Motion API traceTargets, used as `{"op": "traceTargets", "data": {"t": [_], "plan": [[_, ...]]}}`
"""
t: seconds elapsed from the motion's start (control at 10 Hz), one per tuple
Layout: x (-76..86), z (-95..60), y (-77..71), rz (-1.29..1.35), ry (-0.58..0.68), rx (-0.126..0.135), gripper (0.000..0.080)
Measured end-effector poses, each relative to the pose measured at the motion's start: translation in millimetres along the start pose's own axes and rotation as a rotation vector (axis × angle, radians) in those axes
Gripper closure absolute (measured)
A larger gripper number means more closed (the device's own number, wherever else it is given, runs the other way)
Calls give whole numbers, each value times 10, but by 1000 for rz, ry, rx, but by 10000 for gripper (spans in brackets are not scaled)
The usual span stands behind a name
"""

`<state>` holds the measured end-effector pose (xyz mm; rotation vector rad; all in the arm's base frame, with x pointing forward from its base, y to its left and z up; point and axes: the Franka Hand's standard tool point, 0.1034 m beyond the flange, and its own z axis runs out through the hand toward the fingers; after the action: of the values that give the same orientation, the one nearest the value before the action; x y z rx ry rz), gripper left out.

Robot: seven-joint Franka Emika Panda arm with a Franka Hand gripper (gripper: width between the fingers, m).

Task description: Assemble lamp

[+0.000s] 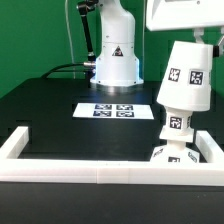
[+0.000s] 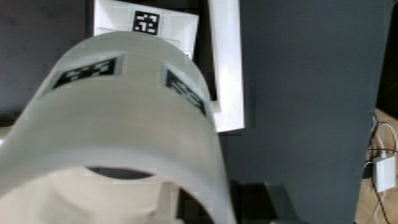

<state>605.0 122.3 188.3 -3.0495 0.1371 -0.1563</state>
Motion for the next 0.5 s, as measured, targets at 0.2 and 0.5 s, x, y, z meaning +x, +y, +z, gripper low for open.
{"op": "traceTargets", "data": {"t": [0.2, 0.5], "plan": [[-31, 98, 7, -10, 8, -2, 755], [-88, 202, 96, -21, 22, -6, 755]]}}
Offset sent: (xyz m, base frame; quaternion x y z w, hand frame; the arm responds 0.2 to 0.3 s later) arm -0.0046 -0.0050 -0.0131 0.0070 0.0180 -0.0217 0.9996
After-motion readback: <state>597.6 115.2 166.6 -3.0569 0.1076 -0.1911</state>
